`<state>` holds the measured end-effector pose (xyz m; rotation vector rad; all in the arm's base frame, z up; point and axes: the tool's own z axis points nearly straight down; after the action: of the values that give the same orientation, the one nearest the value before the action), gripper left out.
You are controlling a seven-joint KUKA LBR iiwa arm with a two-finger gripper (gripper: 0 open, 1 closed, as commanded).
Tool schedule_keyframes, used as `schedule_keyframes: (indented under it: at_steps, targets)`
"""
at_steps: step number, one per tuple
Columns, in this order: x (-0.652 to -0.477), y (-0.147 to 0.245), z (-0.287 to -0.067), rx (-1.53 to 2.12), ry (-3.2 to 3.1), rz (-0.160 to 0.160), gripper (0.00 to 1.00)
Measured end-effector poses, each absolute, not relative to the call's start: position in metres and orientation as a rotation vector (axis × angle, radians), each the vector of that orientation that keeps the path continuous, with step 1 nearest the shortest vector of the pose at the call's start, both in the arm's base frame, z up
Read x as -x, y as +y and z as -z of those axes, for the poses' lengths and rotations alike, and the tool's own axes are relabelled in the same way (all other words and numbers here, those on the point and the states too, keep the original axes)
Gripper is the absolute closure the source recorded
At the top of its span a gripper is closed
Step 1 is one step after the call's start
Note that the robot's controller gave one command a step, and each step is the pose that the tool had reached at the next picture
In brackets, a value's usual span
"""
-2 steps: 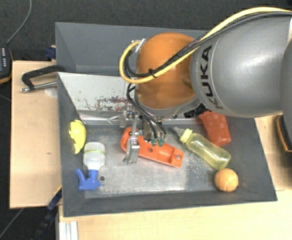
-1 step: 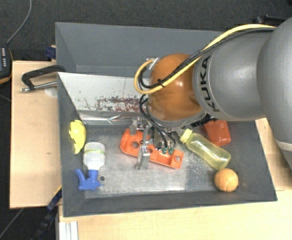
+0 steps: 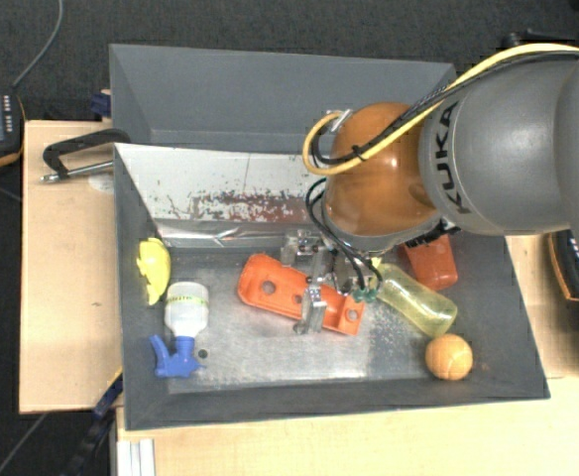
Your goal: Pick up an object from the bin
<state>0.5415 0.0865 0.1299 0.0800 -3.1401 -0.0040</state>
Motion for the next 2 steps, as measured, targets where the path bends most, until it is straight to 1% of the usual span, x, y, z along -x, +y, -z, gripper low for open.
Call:
schedule_keyframes:
  at_steps: [1, 2]
  targets:
    - [-0.562, 0.088, -0.135, 0.055, -3.152, 0.007, 0.00]
    - [-0.568, 0.079, -0.072, 0.004, -3.144, 0.006, 0.00]
